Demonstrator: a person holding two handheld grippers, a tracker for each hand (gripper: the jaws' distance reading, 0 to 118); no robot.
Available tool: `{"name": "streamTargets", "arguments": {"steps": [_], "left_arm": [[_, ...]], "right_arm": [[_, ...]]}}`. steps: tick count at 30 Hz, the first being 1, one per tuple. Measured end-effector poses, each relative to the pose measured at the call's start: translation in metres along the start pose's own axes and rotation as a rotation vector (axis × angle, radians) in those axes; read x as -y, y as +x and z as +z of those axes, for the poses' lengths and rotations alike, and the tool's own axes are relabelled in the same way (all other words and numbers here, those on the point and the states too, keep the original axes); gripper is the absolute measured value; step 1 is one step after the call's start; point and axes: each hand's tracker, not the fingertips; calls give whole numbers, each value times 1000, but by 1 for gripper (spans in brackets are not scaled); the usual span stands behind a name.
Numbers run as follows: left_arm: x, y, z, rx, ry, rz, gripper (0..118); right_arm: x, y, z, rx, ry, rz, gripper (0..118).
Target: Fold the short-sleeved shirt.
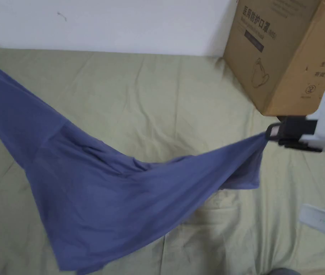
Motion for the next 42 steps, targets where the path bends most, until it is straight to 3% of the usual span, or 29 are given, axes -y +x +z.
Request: {"name": "streamTargets", "arguments": {"steps": [5, 9, 15, 20, 23, 25, 34, 42], "left_arm": [[-70, 12, 36, 28, 135, -22, 0], [-119, 26, 52, -34, 224, -103, 0], [-173, 30, 45, -93, 246, -43, 0], [-200, 44, 14, -222, 262, -139, 0], [-210, 51, -10, -255, 241, -115, 0], [-218, 53, -31, -258, 234, -80, 0], [-226, 67, -122, -265, 229, -56, 0], [-162, 51, -163, -212, 113, -14, 0]], "right_arm": [[-68, -19, 43, 4, 142, 38, 0], [-128, -38, 73, 89, 242, 142, 0], [-208, -59, 94, 219, 369, 166, 0], [-279, -65, 81, 335, 440, 191, 0], [-316, -68, 60, 369, 438, 179, 0], [-314, -95, 50, 401, 443, 174, 0], [-347, -121, -18, 487, 490, 172, 0], [-321, -85, -63, 485, 483, 115, 0]]}}
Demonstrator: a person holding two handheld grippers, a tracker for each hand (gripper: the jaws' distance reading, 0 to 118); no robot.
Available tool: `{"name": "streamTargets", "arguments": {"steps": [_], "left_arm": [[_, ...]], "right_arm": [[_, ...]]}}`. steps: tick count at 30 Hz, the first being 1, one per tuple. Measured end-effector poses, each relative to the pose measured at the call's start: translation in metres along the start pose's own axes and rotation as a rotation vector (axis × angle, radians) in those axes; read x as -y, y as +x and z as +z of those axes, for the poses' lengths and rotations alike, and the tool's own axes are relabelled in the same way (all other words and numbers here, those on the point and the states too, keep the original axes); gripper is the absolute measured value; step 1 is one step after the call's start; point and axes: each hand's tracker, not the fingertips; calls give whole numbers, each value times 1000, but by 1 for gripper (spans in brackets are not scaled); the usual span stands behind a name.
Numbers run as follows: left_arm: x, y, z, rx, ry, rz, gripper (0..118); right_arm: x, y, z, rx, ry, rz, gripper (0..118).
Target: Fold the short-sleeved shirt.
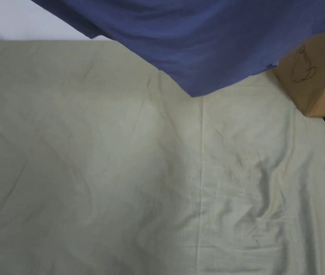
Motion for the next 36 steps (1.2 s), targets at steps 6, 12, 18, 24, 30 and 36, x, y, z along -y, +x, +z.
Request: {"name": "streamTargets", "arguments": {"steps": [6, 12, 18, 24, 30, 36], "left_arm": [[108, -33, -7, 7, -174, 0, 0], [233, -102, 20, 13, -375, 96, 0], [332, -145, 71, -24, -487, -86, 0], [390, -187, 114, -50, -583, 10, 0], [400, -214, 142, -105, -608, 4, 0], [389, -220, 158, -167, -577, 5, 71]], "right_arm": [[105, 35, -4, -49, -182, -32, 0], [236, 85, 24, -45, -385, -89, 0], [348, 140, 67, -51, -554, -94, 0], [407, 180, 132, -97, -664, -142, 0], [434, 208, 172, -108, -710, -166, 0], [431, 209, 189, -153, -712, -170, 16]]}}
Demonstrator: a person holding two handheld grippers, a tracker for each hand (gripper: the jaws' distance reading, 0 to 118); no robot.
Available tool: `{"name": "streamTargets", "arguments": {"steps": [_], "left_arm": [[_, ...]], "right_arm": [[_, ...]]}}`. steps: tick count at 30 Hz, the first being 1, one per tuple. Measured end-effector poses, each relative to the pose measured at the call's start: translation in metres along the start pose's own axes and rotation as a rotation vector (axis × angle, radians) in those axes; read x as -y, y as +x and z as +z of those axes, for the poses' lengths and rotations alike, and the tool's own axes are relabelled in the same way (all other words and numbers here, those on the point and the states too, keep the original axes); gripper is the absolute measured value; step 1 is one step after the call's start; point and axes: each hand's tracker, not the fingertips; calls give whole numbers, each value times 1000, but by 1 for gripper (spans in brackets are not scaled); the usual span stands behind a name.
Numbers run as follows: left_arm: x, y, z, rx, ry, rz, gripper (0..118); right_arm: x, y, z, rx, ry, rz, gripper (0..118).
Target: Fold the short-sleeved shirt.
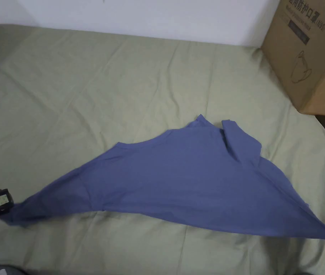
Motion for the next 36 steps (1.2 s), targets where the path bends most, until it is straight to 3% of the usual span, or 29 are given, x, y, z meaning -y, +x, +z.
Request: {"name": "streamTargets", "arguments": {"steps": [1, 2, 3, 8, 13, 15, 22, 24, 25, 26, 27, 28, 29, 36], "left_arm": [[-3, 1, 5, -8, 14, -19, 104], [-6, 2, 11, 4, 30, -27, 118], [-9, 3, 17, 23, 75, -36, 118], [-26, 46, 75, 160, 354, -112, 118], [-21, 107, 120, 255, 583, -245, 118], [-16, 123, 128, 278, 608, -284, 118], [11, 146, 148, 303, 646, -373, 116], [19, 145, 151, 301, 658, -400, 103], [21, 145, 151, 298, 661, -406, 81], [23, 144, 152, 297, 663, -413, 59], [24, 144, 151, 291, 654, -413, 29], [25, 143, 148, 284, 643, -408, 0], [25, 142, 147, 293, 633, -402, 0], [33, 137, 144, 307, 578, -405, 0]], "right_arm": [[-3, -4, 3, 23, 0, 25, 55], [-8, -5, 6, 34, 9, 50, 87], [-12, -10, 10, 45, 31, 78, 103], [-36, -45, 44, -2, 270, 230, 106], [-43, -95, 77, -143, 474, 270, 106], [-36, -113, 87, -200, 550, 281, 107], [-12, -146, 98, -243, 666, 443, 107], [-5, -151, 98, -240, 660, 502, 103], [-2, -153, 98, -241, 662, 507, 93], [4, -157, 96, -244, 661, 515, 75], [6, -158, 95, -254, 653, 516, 49], [8, -158, 92, -268, 637, 506, 5], [9, -158, 89, -272, 622, 490, 0], [16, -157, 78, -277, 572, 439, 0]]}}
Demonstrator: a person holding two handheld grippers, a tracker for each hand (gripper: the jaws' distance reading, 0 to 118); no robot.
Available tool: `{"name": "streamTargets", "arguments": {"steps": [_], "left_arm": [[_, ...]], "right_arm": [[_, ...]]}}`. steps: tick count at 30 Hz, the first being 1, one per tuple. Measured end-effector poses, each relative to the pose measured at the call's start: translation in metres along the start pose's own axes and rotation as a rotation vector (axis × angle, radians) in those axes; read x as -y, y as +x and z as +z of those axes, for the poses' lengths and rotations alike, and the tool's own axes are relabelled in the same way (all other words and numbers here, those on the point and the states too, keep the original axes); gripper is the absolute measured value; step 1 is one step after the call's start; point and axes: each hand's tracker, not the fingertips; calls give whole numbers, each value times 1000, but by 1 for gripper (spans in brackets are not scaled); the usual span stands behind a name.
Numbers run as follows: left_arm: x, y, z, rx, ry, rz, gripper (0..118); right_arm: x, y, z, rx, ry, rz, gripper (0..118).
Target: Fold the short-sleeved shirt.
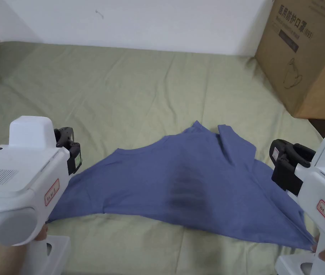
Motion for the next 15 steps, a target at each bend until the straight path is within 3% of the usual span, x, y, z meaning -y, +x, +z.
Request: {"name": "streamTargets", "arguments": {"steps": [15], "left_arm": [[-5, 8, -12, 39, -26, 28, 0]], "right_arm": [[-7, 12, 1, 21, -2, -9, 0]]}}
